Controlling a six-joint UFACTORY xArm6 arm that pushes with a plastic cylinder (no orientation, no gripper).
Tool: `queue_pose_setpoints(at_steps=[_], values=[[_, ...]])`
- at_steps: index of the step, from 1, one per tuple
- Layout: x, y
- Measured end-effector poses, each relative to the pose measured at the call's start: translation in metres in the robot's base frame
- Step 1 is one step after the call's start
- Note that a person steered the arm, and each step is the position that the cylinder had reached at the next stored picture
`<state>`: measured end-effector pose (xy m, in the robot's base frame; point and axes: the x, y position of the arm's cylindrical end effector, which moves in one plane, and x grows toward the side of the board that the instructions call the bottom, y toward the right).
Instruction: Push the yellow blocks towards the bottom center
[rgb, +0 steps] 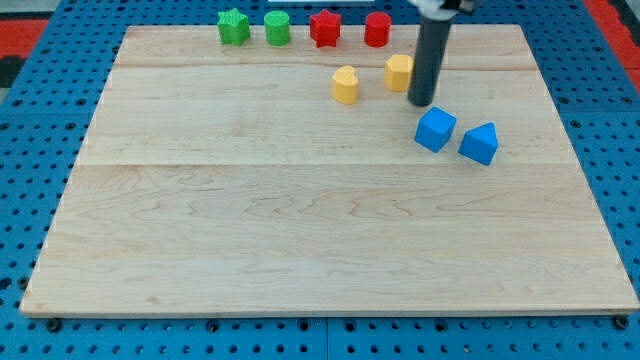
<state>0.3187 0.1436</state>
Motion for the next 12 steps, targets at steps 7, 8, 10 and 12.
queue_pose_setpoints(at_steps=[7,8,10,12], values=[[-0.009,-0.21],[0.047,-0.266],[0.074,-0.32],[0.042,-0.234]])
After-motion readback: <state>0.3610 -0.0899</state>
